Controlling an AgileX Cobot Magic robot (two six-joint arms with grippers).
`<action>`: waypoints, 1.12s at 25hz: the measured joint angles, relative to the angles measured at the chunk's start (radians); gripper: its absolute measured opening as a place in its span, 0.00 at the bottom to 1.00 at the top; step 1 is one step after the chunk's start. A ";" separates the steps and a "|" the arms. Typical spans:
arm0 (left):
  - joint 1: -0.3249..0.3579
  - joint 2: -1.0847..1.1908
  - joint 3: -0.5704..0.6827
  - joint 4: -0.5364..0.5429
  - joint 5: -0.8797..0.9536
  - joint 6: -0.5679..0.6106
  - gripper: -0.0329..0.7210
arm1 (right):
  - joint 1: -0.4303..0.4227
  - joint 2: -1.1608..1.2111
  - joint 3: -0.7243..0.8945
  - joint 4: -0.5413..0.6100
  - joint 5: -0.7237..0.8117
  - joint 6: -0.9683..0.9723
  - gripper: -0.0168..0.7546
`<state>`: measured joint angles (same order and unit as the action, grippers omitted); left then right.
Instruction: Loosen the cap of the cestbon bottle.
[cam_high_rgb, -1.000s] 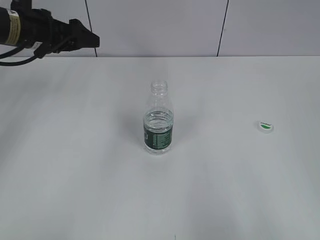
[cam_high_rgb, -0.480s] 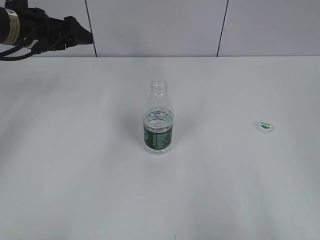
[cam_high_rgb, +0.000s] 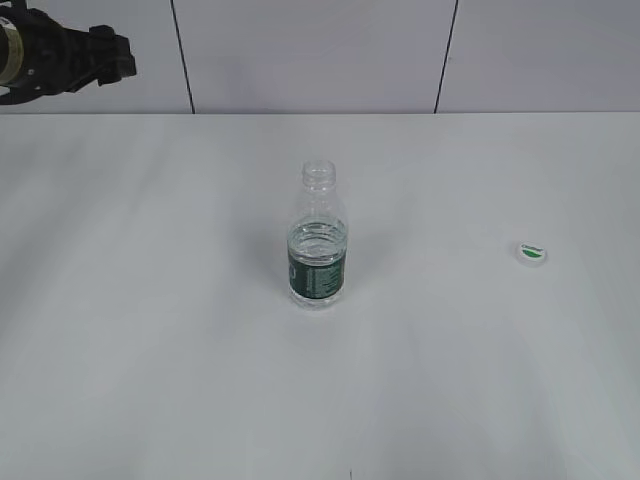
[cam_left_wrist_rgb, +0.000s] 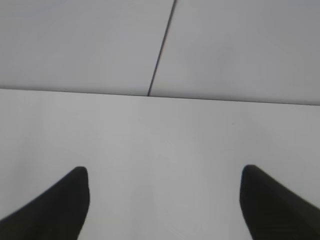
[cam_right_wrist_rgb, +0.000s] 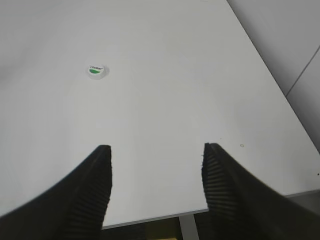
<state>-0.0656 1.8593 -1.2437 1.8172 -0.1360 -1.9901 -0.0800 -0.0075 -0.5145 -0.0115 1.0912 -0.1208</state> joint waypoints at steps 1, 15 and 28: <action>0.000 0.000 0.000 0.003 0.015 0.000 0.78 | 0.000 0.000 0.000 0.000 0.000 0.000 0.59; 0.001 0.000 0.000 0.012 0.068 0.000 0.69 | 0.000 0.000 0.000 0.000 0.000 0.000 0.59; 0.016 -0.002 0.001 0.003 -0.032 0.016 0.68 | 0.000 0.000 0.000 0.000 0.000 0.000 0.59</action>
<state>-0.0494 1.8573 -1.2428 1.8197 -0.1679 -1.9740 -0.0800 -0.0075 -0.5145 -0.0115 1.0912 -0.1208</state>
